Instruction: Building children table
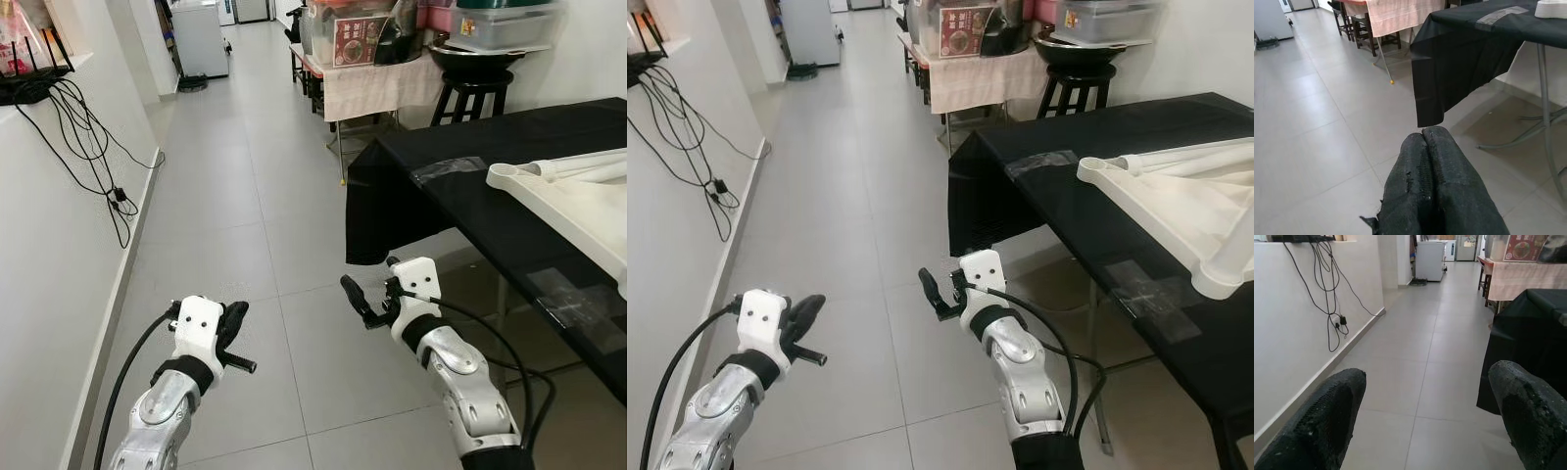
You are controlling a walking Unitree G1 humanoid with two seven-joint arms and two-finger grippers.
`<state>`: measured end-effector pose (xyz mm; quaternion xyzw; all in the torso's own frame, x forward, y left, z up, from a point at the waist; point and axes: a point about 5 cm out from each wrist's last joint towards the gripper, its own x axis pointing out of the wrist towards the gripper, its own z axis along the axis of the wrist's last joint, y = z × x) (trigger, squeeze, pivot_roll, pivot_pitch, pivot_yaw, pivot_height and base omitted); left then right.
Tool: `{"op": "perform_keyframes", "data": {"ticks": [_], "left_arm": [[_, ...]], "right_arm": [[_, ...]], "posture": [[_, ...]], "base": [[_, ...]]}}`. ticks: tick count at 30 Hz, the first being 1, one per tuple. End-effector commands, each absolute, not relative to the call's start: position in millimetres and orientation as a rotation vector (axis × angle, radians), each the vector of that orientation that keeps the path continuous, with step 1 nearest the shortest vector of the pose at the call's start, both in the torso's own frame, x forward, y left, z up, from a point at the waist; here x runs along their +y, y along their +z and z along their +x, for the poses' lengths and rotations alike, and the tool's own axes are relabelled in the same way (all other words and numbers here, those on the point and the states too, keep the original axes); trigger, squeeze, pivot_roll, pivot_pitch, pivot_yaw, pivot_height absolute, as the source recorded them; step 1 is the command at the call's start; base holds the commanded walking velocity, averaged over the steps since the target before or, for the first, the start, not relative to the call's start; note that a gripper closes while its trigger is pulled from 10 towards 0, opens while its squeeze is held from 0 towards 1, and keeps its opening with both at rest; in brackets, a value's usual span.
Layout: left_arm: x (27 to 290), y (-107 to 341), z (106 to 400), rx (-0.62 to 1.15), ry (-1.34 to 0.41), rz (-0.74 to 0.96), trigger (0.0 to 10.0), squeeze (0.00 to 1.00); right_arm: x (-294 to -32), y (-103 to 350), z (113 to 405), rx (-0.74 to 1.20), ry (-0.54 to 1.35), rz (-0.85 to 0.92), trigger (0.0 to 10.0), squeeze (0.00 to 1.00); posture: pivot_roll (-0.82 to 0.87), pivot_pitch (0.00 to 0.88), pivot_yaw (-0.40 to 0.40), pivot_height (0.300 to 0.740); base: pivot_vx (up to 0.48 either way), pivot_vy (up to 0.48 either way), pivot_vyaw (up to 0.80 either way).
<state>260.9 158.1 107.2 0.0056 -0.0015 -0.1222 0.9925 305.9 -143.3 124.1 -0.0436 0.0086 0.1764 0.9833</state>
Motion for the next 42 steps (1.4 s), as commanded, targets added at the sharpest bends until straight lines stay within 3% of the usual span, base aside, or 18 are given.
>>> {"op": "perform_keyframes", "data": {"ticks": [1,42], "left_arm": [[158.6,107.3,259.2,0.002,-0.244,-0.009,10.0,0.00],[158.6,107.9,254.7,0.008,-0.280,-0.035,10.0,0.00]], "right_arm": [[-141.5,121.2,304.8,0.019,0.366,-0.071,10.0,0.00],[-140.4,119.8,303.1,0.015,0.387,-0.057,10.0,0.00]], "posture": [[-0.13,0.000,0.058,0.740],[-0.12,0.000,0.055,0.740]], "base": [[0.255,0.000,0.00],[0.297,0.000,0.00]]}}
